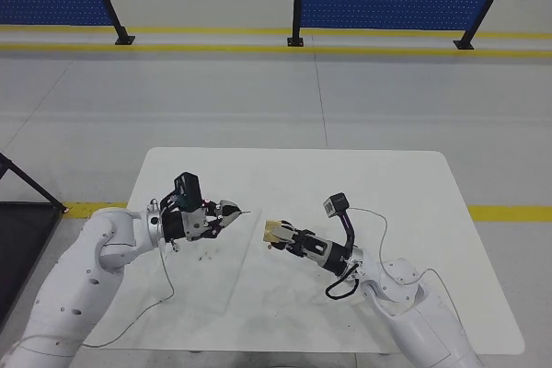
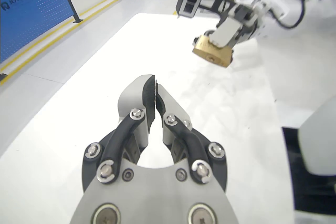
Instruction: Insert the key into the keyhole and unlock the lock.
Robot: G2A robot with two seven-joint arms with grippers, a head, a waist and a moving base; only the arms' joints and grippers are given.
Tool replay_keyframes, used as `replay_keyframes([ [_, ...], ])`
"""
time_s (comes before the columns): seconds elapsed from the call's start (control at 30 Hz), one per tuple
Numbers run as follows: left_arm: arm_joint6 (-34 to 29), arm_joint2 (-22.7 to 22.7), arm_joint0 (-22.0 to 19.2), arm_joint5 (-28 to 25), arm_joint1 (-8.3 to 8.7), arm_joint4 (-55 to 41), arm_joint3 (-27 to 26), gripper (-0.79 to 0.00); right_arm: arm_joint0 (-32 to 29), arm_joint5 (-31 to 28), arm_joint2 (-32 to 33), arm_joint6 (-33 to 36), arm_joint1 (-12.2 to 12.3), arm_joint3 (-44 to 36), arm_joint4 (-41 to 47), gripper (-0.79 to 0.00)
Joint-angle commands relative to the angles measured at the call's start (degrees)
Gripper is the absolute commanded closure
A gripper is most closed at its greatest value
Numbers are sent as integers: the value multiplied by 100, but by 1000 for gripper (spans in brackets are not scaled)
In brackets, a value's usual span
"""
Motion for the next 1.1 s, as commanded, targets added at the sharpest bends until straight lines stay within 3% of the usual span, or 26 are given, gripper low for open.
replay_keyframes([
  [0.0,1032,43,-39,0,54,1434,31,0,0,0,0,0,0,0,0,0],
  [0.1,2597,116,-87,321,127,3366,159,0,0,0,0,0,0,0,0,0],
  [0.2,4148,343,-155,1314,218,5137,473,0,0,0,0,0,0,0,0,0],
  [0.3,5317,560,-325,2241,279,6263,952,0,0,0,0,0,0,0,0,0],
  [0.4,6046,761,-566,2896,290,6837,1357,0,0,0,0,0,0,0,0,0],
  [0.6,6834,1025,-998,3978,236,7177,1747,0,0,0,0,0,0,0,0,0],
  [0.77,7199,1221,-1260,4541,193,7411,1875,0,0,0,0,0,0,0,0,0],
  [0.87,7217,1322,-1407,4523,149,7292,2138,0,0,0,0,0,0,0,0,0],
  [1.07,7184,1330,-1425,4515,141,7253,2160,0,0,0,0,0,0,0,0,0],
])
